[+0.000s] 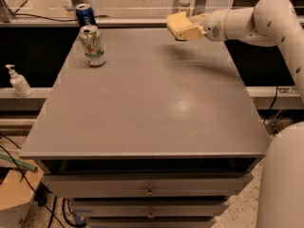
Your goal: Move sponge near 7up can
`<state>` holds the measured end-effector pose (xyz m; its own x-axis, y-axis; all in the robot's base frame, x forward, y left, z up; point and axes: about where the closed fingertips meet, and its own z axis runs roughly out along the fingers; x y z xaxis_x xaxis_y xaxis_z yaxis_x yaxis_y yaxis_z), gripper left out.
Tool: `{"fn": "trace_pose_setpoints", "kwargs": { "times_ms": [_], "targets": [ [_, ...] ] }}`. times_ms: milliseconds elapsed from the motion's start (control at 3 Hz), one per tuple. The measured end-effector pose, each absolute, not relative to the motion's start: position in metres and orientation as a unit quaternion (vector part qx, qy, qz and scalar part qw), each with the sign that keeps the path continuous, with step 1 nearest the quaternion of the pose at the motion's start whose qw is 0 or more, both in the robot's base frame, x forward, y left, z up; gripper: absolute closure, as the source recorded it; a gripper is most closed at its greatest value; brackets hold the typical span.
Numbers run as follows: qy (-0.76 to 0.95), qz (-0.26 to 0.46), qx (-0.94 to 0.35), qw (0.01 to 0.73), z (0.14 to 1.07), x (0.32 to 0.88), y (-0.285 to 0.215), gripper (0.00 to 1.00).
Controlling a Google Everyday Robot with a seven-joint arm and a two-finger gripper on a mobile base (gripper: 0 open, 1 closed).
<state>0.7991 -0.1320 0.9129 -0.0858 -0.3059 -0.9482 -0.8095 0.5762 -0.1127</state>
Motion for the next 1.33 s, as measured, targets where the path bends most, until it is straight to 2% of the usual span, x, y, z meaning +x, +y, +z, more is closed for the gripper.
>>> {"fn": "trace_pose_setpoints", "kwargs": {
  "times_ms": [333, 1000, 1333],
  "targets": [
    [0.665, 0.287, -0.432, 0.537, 0.920, 0.781, -0.085, 1.00],
    [0.611, 0.389, -0.501, 0.474, 0.907, 0.728, 0.006, 1.00],
    [0.598, 0.420, -0.518, 0.444, 0.894, 0.708, 0.036, 0.82]
  ]
}}
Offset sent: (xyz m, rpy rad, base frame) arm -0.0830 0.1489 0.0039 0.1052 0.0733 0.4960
